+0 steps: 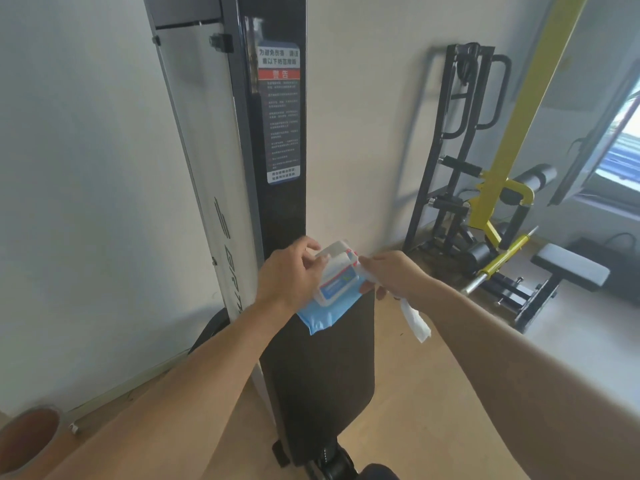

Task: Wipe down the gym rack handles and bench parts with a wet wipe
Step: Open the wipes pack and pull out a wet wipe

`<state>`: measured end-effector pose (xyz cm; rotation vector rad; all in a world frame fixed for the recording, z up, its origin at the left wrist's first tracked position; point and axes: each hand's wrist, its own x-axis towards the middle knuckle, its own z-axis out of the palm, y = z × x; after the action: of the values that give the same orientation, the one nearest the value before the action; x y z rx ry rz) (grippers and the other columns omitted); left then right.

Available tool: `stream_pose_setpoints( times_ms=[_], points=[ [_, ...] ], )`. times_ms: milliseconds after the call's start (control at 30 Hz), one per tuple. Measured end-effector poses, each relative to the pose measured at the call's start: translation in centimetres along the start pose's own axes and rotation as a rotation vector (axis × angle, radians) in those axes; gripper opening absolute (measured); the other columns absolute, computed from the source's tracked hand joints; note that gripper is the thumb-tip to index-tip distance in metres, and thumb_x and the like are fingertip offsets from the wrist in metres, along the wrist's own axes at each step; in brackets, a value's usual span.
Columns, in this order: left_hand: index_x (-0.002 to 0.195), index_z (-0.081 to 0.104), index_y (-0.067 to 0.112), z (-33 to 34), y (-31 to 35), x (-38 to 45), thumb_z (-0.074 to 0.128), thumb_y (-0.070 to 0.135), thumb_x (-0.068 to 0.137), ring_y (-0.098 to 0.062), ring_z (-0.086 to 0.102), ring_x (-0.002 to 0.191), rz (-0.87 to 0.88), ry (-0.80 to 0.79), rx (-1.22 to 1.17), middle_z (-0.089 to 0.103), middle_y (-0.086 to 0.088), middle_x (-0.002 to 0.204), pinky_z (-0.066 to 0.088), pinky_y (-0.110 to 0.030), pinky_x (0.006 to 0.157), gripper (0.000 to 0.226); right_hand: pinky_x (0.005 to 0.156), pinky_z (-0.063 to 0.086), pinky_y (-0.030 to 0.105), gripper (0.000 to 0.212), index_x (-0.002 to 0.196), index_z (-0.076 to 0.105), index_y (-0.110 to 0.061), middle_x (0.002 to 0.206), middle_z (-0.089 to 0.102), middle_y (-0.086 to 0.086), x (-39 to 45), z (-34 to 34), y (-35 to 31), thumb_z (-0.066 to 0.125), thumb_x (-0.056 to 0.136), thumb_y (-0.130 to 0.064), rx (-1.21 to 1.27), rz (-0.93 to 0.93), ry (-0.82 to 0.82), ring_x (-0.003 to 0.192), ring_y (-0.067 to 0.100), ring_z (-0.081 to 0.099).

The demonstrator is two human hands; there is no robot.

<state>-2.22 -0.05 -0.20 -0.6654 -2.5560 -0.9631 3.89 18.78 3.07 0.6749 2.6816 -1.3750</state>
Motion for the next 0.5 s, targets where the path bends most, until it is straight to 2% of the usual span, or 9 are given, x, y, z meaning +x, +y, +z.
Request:
stream_pose_setpoints(
  times_ms=[67, 167, 233, 333, 400, 500],
  points=[
    [0.113, 0.060, 0.030, 0.5, -0.1, 0.9, 0.063, 0.050, 0.092, -0.011, 0.069, 0.089, 0.007, -0.056, 0.050, 0.071, 0.013, 0.105, 0.062, -0.038, 0.072, 0.030, 0.036, 0.033, 0.012, 0.037, 0.096, 0.074, -0.014, 0.074, 0.077, -0.002, 0.2, 0.6, 0.3, 0.050, 0.099, -0.043, 0.016, -0.024, 0.023, 0.041, 0.010, 0.050],
    [0.096, 0.063, 0.031, 1.4, -0.4, 1.4, 0.062, 0.043, 0.094, -0.016, 0.069, 0.091, -0.027, -0.113, 0.068, 0.071, 0.009, 0.102, 0.061, -0.042, 0.076, 0.012, 0.037, 0.038, 0.013, 0.034, 0.099, 0.073, -0.016, 0.074, 0.077, -0.003, 0.6, 1.4, 0.3, 0.068, 0.088, -0.048, 0.089, -0.062, 0.069, 0.042, 0.008, 0.054],
    [0.098, 0.068, 0.030, 1.7, -0.8, 1.8, 0.059, 0.044, 0.096, -0.019, 0.072, 0.090, -0.060, -0.130, 0.061, 0.074, 0.005, 0.103, 0.062, -0.042, 0.076, 0.016, 0.041, 0.045, 0.014, 0.039, 0.103, 0.069, -0.021, 0.084, 0.075, -0.002, 0.6, 2.1, 0.0, 0.078, 0.079, -0.051, 0.073, -0.072, 0.098, 0.053, 0.007, 0.062],
    [0.104, 0.072, 0.026, 1.8, -1.6, 2.6, 0.058, 0.047, 0.096, -0.018, 0.073, 0.087, -0.063, -0.153, 0.021, 0.076, 0.004, 0.104, 0.063, -0.041, 0.074, 0.026, 0.047, 0.052, 0.017, 0.043, 0.108, 0.064, -0.024, 0.094, 0.066, -0.003, 0.7, 3.2, -0.5, 0.080, 0.077, -0.049, 0.048, -0.061, 0.192, 0.067, 0.009, 0.067],
    [0.105, 0.073, 0.026, 1.7, -1.9, 3.1, 0.059, 0.048, 0.095, -0.014, 0.073, 0.087, -0.069, -0.173, -0.016, 0.076, 0.005, 0.106, 0.063, -0.040, 0.072, 0.027, 0.043, 0.049, 0.016, 0.041, 0.109, 0.060, -0.024, 0.089, 0.062, -0.005, 0.9, 3.9, -1.1, 0.079, 0.080, -0.046, 0.103, -0.024, 0.198, 0.064, 0.009, 0.066],
    [0.106, 0.071, 0.028, 1.7, -2.2, 3.9, 0.060, 0.045, 0.095, -0.013, 0.072, 0.090, -0.055, -0.208, -0.027, 0.075, 0.006, 0.108, 0.063, -0.040, 0.074, 0.023, 0.048, 0.055, 0.019, 0.040, 0.110, 0.058, -0.024, 0.086, 0.060, -0.005, 1.2, 4.5, -1.9, 0.076, 0.082, -0.046, 0.122, 0.002, 0.203, 0.065, 0.010, 0.068]
  ],
)
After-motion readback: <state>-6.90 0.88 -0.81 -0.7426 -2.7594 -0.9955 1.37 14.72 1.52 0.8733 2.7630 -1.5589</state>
